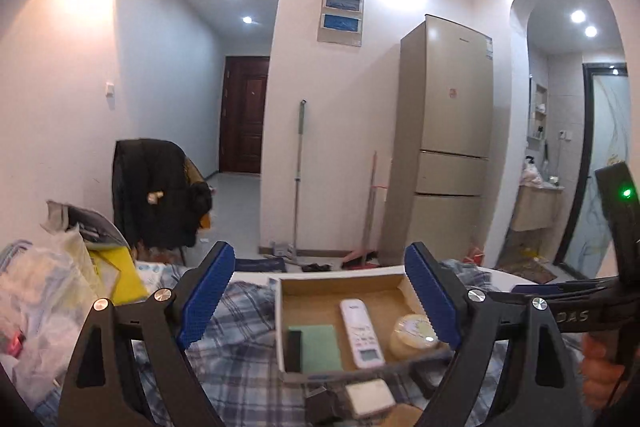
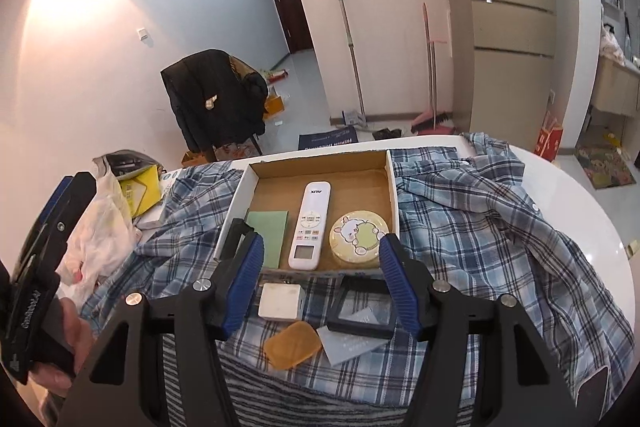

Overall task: Organize rigid objects
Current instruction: 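Withdraw both open tools from the box, then grasp the black plug adapter with the left tool while the right tool approaches the black frame, then lift the black adapter with the left tool while the right tool grasps the black square frame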

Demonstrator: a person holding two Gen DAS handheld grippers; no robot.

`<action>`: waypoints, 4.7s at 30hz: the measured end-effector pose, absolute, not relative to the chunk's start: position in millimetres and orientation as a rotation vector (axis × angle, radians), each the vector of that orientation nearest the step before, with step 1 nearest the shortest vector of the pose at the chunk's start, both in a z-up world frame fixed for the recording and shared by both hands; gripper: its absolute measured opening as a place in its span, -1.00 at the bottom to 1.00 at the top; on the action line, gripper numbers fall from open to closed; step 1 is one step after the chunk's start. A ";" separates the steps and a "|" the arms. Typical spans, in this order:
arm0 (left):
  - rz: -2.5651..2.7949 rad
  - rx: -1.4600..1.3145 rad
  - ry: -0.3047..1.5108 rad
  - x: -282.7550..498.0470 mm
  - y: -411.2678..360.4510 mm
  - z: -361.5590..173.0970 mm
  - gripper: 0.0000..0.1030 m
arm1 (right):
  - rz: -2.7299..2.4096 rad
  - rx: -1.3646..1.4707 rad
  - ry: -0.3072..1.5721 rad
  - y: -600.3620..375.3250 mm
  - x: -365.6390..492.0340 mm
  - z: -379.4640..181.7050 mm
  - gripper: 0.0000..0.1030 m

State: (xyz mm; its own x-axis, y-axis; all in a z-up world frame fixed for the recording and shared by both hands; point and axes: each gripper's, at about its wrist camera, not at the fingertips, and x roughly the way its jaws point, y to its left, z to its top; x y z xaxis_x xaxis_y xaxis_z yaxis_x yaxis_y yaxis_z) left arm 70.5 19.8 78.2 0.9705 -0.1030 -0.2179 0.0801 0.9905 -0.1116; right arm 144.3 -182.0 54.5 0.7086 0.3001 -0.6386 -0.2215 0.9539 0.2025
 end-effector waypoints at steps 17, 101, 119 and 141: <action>-0.124 -0.165 0.455 108.1 25.9 9.8 0.99 | 0.224 0.127 0.722 -205.1 152.7 13.0 0.23; -0.010 -0.022 0.521 116.0 4.2 -34.2 -0.37 | 0.204 0.151 1.068 -195.6 197.9 -68.9 0.23; 0.017 -0.050 0.533 116.6 11.0 -35.7 -0.37 | 0.026 -0.001 1.022 -164.1 214.1 -83.5 0.69; 0.022 -0.053 0.558 119.2 18.1 -28.4 -0.37 | 0.084 0.060 1.019 -196.7 174.0 -57.7 0.34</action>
State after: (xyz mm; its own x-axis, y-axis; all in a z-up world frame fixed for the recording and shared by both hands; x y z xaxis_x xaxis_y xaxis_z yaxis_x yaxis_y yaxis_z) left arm 119.2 18.1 -28.4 0.8483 0.0066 -0.5294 -0.0353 0.9984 -0.0440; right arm 174.0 -196.7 -57.7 0.5211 0.0979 -0.8479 -0.0419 0.9951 0.0892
